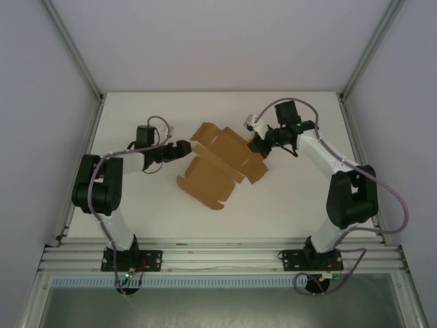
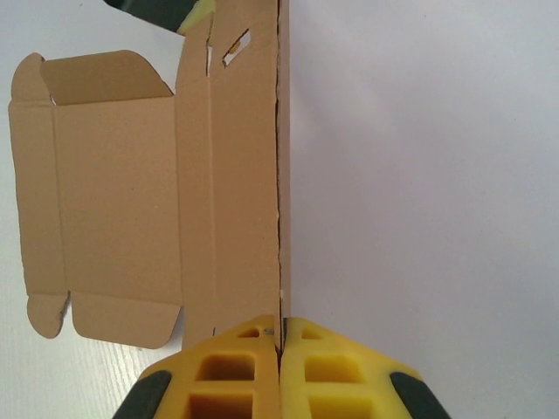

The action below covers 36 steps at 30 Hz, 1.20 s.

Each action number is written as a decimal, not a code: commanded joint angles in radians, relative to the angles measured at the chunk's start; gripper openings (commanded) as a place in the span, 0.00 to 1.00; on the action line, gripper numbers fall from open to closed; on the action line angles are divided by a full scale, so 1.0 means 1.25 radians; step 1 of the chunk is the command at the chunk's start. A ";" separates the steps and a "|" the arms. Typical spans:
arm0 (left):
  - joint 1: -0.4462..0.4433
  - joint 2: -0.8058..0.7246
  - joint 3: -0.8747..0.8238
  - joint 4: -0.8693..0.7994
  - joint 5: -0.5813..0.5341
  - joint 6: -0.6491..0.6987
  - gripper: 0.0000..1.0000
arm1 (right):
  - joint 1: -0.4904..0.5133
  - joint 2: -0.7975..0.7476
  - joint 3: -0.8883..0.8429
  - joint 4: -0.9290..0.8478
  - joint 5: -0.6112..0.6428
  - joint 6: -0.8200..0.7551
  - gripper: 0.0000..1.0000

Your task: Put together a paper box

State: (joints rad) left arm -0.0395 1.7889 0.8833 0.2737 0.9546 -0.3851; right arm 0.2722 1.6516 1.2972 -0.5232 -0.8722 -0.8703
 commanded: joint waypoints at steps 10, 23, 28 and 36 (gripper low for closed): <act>-0.075 0.044 0.034 0.098 0.159 0.009 0.77 | 0.014 -0.009 -0.013 0.045 -0.026 0.043 0.00; -0.105 0.088 0.067 0.102 0.136 -0.015 0.21 | 0.022 -0.011 -0.027 0.059 0.004 0.052 0.00; -0.105 0.084 0.068 0.075 0.100 -0.008 0.11 | 0.029 -0.015 -0.011 0.028 0.033 0.031 0.00; -0.105 0.065 0.050 0.084 0.043 -0.032 0.06 | 0.083 -0.028 0.008 -0.015 0.231 -0.042 0.00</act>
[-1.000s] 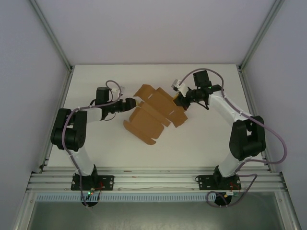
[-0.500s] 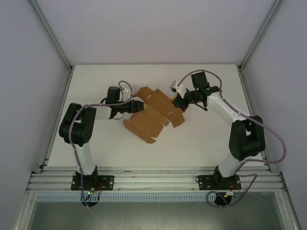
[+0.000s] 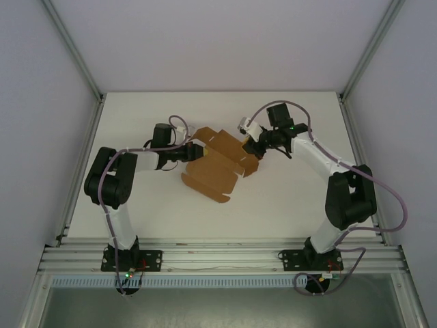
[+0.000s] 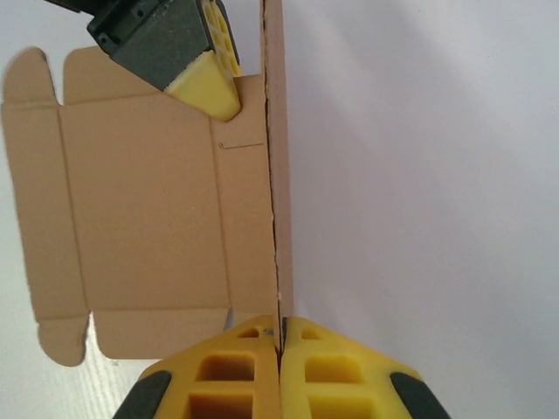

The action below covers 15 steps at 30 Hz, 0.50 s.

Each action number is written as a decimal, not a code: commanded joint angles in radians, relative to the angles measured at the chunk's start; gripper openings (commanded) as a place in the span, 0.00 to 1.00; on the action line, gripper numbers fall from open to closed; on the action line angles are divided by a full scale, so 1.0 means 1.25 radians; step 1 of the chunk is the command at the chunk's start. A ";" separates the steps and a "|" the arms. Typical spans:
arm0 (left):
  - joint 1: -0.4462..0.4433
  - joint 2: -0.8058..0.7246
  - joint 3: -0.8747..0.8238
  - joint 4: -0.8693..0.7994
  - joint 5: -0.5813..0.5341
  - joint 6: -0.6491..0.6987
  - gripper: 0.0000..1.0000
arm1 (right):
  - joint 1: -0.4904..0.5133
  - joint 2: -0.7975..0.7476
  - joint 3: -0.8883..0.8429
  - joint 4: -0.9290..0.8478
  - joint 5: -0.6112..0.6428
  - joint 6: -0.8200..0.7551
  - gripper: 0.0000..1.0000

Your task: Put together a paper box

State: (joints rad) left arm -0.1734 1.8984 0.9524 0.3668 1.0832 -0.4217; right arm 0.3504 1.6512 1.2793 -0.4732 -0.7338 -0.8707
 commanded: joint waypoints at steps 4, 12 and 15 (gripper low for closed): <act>0.006 -0.042 -0.026 0.000 -0.079 -0.004 0.64 | 0.054 -0.043 0.023 -0.046 0.224 -0.088 0.00; 0.061 -0.204 -0.110 -0.118 -0.178 0.044 1.00 | 0.127 -0.075 -0.020 0.025 0.455 -0.215 0.00; 0.079 -0.261 -0.100 -0.217 -0.264 0.076 1.00 | 0.171 -0.079 -0.081 0.128 0.578 -0.300 0.00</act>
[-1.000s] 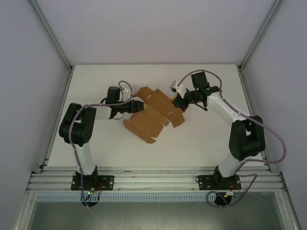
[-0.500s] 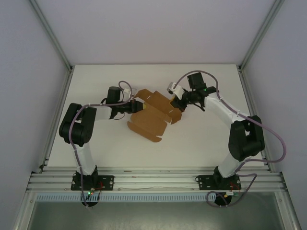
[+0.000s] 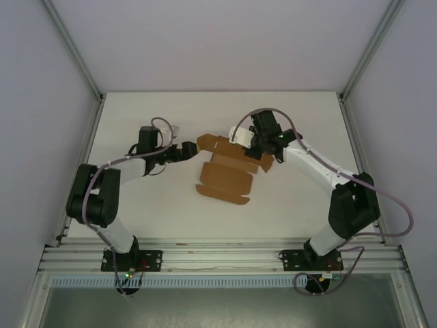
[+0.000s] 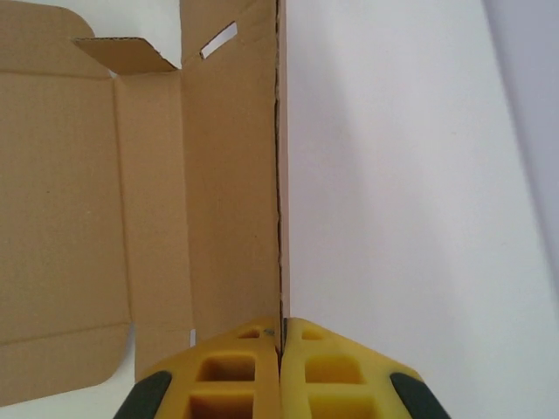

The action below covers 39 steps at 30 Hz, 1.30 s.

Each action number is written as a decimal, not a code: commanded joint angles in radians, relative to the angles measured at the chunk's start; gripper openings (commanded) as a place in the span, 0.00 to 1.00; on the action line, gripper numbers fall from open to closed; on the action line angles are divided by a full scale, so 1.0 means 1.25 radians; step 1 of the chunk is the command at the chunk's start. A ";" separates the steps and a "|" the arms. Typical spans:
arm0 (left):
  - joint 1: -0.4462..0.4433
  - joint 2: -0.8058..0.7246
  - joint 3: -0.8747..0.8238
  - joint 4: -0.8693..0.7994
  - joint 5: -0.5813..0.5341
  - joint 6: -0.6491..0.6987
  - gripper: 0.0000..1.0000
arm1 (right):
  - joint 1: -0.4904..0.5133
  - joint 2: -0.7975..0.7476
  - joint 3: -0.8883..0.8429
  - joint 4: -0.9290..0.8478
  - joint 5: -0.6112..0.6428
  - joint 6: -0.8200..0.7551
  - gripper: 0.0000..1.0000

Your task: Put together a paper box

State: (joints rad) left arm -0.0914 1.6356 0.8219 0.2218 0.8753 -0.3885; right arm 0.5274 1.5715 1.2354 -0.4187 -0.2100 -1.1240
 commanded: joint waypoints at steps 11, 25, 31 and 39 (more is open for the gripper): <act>0.022 0.129 0.188 -0.166 -0.195 0.029 1.00 | 0.090 0.025 -0.180 0.411 0.279 -0.274 0.00; -0.006 0.262 0.245 -0.045 0.010 0.080 0.96 | 0.091 0.101 -0.229 0.648 0.295 -0.331 0.00; -0.046 0.267 0.233 -0.017 0.068 0.119 0.87 | 0.095 0.115 -0.218 0.651 0.302 -0.314 0.00; -0.091 0.229 0.199 -0.028 0.011 0.189 0.76 | 0.096 0.104 -0.237 0.654 0.305 -0.312 0.00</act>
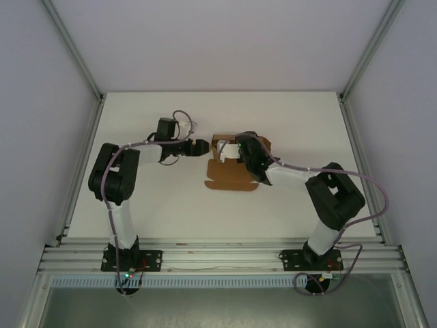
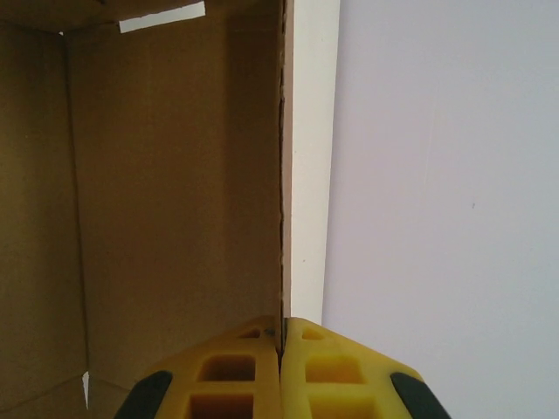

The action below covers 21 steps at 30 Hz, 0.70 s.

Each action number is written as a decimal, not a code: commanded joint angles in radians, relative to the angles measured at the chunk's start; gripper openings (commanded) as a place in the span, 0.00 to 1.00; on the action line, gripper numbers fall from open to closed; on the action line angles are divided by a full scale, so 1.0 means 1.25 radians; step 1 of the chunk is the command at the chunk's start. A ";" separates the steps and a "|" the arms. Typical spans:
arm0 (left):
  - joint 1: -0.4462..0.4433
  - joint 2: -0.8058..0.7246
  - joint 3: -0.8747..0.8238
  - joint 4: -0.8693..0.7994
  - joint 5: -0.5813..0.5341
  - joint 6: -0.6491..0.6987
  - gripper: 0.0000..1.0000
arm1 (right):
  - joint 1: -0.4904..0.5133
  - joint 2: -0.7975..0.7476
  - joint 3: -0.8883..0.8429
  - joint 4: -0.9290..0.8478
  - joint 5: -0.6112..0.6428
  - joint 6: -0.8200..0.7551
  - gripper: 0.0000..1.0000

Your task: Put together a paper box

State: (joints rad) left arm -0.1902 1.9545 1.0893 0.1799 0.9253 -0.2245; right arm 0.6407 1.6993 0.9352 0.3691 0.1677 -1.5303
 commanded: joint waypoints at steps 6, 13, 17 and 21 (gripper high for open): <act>-0.035 -0.071 -0.069 0.070 -0.079 0.072 0.74 | 0.012 -0.016 -0.016 0.009 0.012 0.016 0.00; -0.070 -0.089 -0.118 0.087 -0.136 0.120 0.74 | 0.034 -0.008 -0.070 0.101 0.028 -0.014 0.00; -0.078 -0.084 -0.117 0.105 -0.152 0.123 0.70 | 0.054 -0.008 -0.078 0.115 0.035 -0.021 0.00; -0.097 -0.095 -0.133 0.125 -0.208 0.128 0.66 | 0.070 -0.007 -0.090 0.121 0.057 -0.021 0.00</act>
State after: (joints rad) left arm -0.2947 1.8626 0.9432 0.2802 0.7341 -0.0986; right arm 0.7139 1.6989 0.8410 0.4904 0.2062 -1.5463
